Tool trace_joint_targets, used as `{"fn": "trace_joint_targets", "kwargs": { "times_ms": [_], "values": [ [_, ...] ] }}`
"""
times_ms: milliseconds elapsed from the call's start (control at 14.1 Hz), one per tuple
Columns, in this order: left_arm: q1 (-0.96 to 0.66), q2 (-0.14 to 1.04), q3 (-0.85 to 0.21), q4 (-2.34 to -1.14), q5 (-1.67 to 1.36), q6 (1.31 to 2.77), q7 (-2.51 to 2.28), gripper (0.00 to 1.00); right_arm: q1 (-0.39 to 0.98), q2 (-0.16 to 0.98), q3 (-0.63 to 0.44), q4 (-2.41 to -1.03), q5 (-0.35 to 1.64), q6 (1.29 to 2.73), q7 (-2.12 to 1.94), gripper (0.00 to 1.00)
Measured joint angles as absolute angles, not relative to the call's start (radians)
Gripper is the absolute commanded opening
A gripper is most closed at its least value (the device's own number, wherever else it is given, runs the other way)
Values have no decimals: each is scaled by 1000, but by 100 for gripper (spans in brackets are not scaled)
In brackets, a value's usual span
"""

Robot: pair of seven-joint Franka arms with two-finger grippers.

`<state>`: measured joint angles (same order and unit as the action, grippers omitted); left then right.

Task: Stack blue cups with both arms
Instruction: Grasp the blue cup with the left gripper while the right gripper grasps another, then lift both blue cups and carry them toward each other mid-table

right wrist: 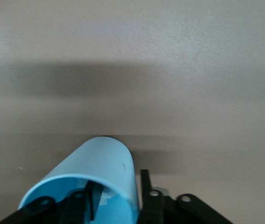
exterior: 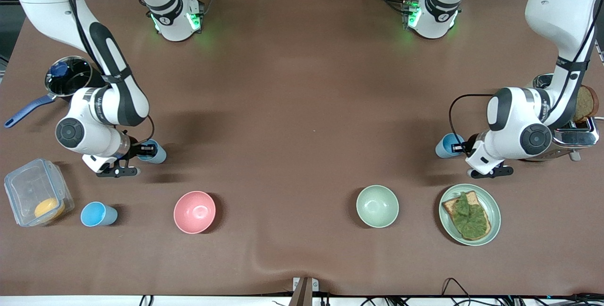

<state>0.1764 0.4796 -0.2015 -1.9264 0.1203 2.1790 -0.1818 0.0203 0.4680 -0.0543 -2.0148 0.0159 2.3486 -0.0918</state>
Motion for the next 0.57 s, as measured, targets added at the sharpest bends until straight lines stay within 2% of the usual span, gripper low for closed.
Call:
{"fn": "trace_joint_targets", "kwargs": {
  "times_ms": [142,568],
  "values": [
    [176,456,-205,-1917,120,2179,-182,0,24,465,-54,-2001,16,2330,-92,0],
    [176,339,-206,-1910,113,2180,-217,0,42,435,-49,-1883,18,2122,-90,0]
  ]
}}
